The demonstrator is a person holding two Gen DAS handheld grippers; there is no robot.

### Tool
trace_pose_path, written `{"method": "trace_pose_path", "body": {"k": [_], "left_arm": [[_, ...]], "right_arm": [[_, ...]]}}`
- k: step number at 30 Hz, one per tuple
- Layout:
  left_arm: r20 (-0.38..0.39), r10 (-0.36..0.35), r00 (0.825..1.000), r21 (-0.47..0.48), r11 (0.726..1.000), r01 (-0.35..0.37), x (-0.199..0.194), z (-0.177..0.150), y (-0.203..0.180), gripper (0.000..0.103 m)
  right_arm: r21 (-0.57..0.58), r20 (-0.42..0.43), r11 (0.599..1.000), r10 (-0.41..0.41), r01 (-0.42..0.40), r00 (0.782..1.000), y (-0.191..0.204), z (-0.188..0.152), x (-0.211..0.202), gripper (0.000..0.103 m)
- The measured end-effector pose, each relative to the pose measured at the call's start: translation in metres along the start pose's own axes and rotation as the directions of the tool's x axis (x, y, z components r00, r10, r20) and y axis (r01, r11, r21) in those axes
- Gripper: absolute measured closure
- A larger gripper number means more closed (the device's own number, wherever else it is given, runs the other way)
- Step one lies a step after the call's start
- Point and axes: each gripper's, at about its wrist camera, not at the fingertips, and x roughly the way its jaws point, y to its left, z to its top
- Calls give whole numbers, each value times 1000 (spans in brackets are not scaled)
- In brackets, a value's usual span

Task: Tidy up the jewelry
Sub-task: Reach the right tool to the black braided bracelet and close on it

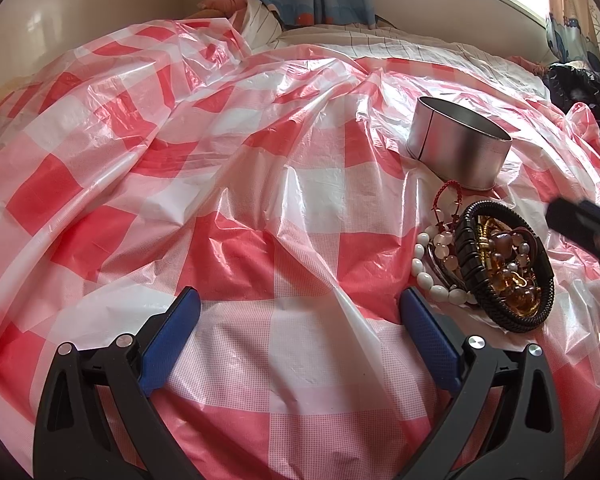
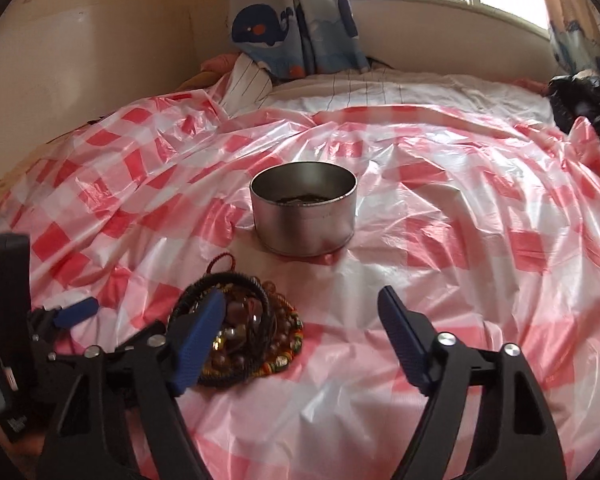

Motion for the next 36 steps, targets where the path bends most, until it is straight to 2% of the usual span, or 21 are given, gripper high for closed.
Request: {"method": "trace_pose_path", "body": {"k": [5, 8, 10, 13, 16, 24, 25, 29, 33, 34, 35, 36], "left_arm": [[0, 0, 1000, 0, 1000, 0, 0, 0, 0, 7], [0, 0, 1000, 0, 1000, 0, 0, 0, 0, 7], [-1, 1, 1000, 0, 1000, -1, 0, -1, 0, 7], [0, 0, 1000, 0, 1000, 0, 0, -1, 0, 7], [0, 0, 1000, 0, 1000, 0, 0, -1, 0, 7], [0, 0, 1000, -1, 1000, 0, 0, -1, 0, 7], [1, -2, 1000, -1, 1000, 2, 0, -1, 0, 7], [0, 0, 1000, -1, 1000, 0, 0, 0, -1, 7], [1, 1, 1000, -1, 1000, -1, 0, 0, -1, 7], [1, 2, 1000, 0, 1000, -2, 0, 0, -1, 7], [1, 1, 1000, 0, 1000, -1, 0, 0, -1, 7], [2, 1, 1000, 0, 1000, -1, 0, 0, -1, 7]], "right_arm": [[-83, -104, 994, 69, -78, 992, 13, 12, 21, 45], [-85, -163, 990, 101, -116, 981, 17, 10, 39, 61], [-70, -184, 986, 134, -148, 974, 16, 9, 46, 83], [-70, -174, 987, 133, -147, 976, 16, 10, 45, 91], [-37, -126, 988, 145, -151, 981, 11, 11, 32, 95], [32, -40, 987, 159, -158, 986, -9, 4, -8, 95], [40, -34, 988, 152, -151, 988, -15, 2, -14, 102], [61, -51, 992, 118, -114, 992, -34, -4, -20, 102], [115, -111, 985, 140, -128, 984, -47, -9, -7, 101], [120, -115, 982, 159, -145, 981, -47, -10, -5, 92], [122, -121, 981, 166, -151, 979, -46, -10, -3, 78], [114, -124, 982, 162, -148, 979, -43, -10, -1, 49]]}}
